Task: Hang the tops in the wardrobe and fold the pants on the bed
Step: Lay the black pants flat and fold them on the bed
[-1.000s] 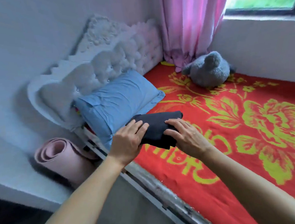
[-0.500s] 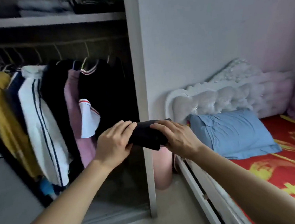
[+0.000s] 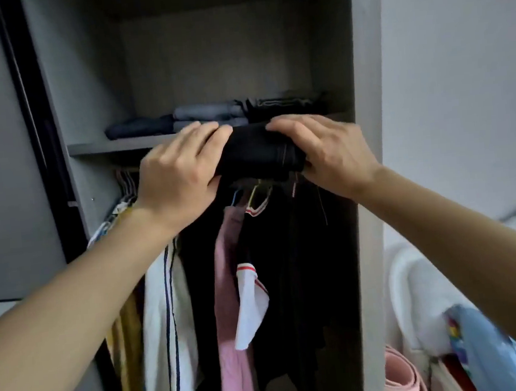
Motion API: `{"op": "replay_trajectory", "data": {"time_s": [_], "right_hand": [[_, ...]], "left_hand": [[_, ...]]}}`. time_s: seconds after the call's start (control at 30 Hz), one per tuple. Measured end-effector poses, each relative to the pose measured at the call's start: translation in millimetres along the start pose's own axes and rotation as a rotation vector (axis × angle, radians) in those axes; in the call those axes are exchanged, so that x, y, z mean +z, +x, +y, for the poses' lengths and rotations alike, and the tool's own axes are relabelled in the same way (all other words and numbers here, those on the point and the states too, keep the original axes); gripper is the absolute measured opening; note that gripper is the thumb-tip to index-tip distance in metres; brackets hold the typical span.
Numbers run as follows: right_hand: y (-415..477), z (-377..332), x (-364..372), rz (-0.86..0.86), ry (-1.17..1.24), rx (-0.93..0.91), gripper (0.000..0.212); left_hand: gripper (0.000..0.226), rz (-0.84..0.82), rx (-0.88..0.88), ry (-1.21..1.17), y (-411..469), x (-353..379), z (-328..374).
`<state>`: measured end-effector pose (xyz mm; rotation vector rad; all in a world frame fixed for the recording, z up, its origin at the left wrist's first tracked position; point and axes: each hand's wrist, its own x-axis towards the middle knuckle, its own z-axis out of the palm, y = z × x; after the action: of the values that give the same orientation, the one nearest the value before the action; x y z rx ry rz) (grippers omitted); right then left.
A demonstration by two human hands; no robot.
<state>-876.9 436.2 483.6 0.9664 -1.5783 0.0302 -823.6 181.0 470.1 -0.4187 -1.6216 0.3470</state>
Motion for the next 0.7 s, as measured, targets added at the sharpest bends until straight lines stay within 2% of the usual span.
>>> {"op": "replay_trajectory", "data": {"time_s": [0.13,0.33,0.7], "right_hand": [[69.9,57.9,41.8,0.079,-0.074,-0.013,0.056],[152.1,116.7,122.8,0.075,-0.072,-0.015,0.052],[277.9,104.4,286.0,0.030,0.005,-0.009,0.055]], "left_hand": [[0.052,0.046,0.035,0.085,61.7,54.3,-60.8],[0.045,0.044,0.113,0.208,112.8,136.5,-146.9],[0.055,-0.024,0.066,0.340,82.4,233.1,-309.4]]}}
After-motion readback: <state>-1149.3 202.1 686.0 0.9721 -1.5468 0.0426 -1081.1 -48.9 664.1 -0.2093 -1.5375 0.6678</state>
